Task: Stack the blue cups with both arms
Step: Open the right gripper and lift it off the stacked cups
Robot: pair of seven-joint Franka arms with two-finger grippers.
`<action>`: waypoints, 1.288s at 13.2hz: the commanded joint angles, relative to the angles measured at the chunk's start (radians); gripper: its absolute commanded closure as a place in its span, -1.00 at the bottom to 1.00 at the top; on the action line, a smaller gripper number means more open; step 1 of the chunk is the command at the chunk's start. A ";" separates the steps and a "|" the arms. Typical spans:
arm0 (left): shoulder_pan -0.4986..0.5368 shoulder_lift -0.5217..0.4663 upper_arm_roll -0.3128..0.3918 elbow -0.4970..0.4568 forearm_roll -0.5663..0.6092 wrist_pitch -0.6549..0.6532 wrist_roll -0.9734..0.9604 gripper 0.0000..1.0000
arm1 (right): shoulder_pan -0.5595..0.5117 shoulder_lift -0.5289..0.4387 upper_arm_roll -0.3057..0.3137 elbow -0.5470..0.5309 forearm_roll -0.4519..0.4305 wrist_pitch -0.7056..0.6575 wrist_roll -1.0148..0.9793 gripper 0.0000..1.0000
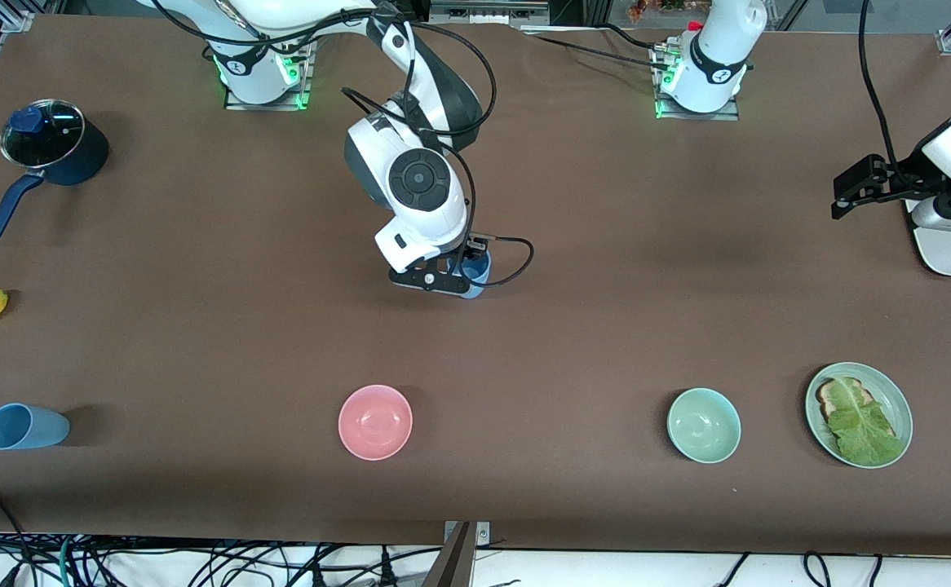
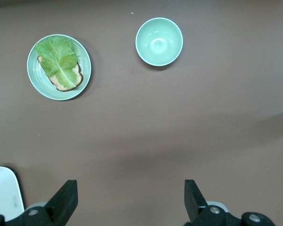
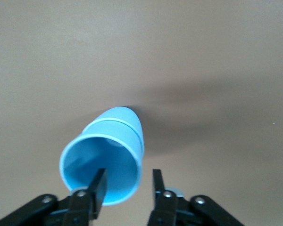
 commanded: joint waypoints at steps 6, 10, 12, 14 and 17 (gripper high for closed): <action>-0.013 -0.023 0.004 -0.019 -0.020 0.009 -0.058 -0.99 | -0.028 -0.012 -0.106 0.128 0.004 -0.250 -0.195 -1.00; -0.013 -0.018 0.007 0.001 -0.019 -0.008 -0.055 -0.99 | -0.051 -0.091 -0.242 0.116 0.008 -0.389 -0.399 -1.00; -0.006 -0.017 0.008 0.001 -0.020 -0.011 -0.048 -0.99 | -0.081 -0.126 -0.268 0.065 0.012 -0.385 -0.451 -1.00; -0.006 -0.017 0.008 0.003 -0.021 -0.011 -0.048 -1.00 | -0.123 -0.230 -0.265 -0.100 -0.001 -0.281 -0.451 -1.00; -0.006 -0.017 0.010 0.003 -0.020 -0.011 -0.048 -1.00 | -0.293 -0.390 -0.162 -0.339 -0.025 -0.128 -0.453 -1.00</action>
